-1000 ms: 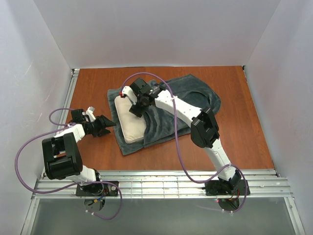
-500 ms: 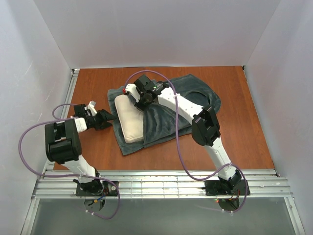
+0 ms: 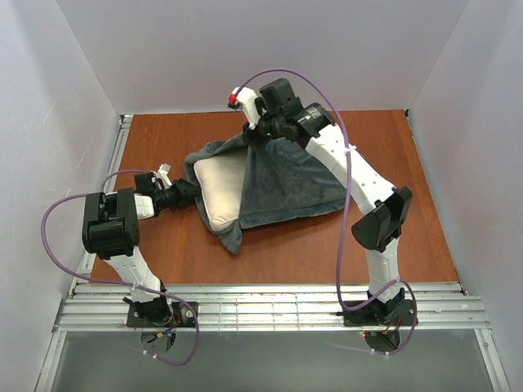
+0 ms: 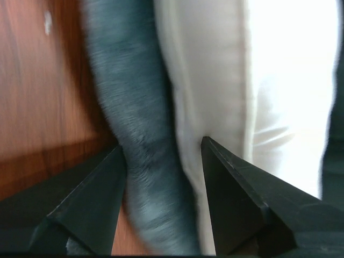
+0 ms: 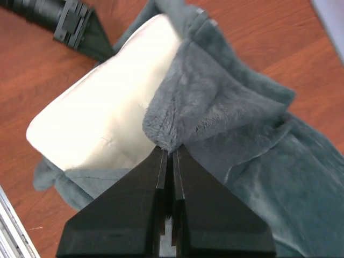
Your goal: Put the pillow into the pillowcase
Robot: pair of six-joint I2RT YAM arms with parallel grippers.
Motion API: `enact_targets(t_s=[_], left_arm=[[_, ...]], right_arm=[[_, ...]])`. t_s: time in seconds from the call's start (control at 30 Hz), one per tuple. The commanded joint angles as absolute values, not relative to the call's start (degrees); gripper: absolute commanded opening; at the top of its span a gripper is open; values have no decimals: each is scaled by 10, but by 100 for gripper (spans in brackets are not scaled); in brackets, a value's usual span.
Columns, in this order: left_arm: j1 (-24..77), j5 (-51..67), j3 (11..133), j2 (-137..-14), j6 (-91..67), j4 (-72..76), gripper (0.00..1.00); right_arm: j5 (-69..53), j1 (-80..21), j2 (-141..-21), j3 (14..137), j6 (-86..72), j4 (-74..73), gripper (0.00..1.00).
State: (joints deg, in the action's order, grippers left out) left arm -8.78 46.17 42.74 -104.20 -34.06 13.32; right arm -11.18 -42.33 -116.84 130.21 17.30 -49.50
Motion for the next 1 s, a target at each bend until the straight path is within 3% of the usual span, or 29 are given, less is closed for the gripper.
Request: enact_targets(t_s=[0.0,0.23,0.5,0.77,0.97], left_arm=[[-82,425,378,-1028,-325,67,52],[-48,453,384,-1046,-357,90,50],[-37,492,368,-1024,-375,72,41],[-55,513,282,-883,-359,3,44],[-55,544,277,-868,-390,44,54]], right_arm=[[-131,-397,-1100,1333,148,-441,1],[-160,-393,-1052,1311,128,-421,1],[-136,-392,-1047,1333,128,-419,1],[-122,-391,-1040,1345,113,-386,1],[-128,-390,-1027,1341,96,-380,1]])
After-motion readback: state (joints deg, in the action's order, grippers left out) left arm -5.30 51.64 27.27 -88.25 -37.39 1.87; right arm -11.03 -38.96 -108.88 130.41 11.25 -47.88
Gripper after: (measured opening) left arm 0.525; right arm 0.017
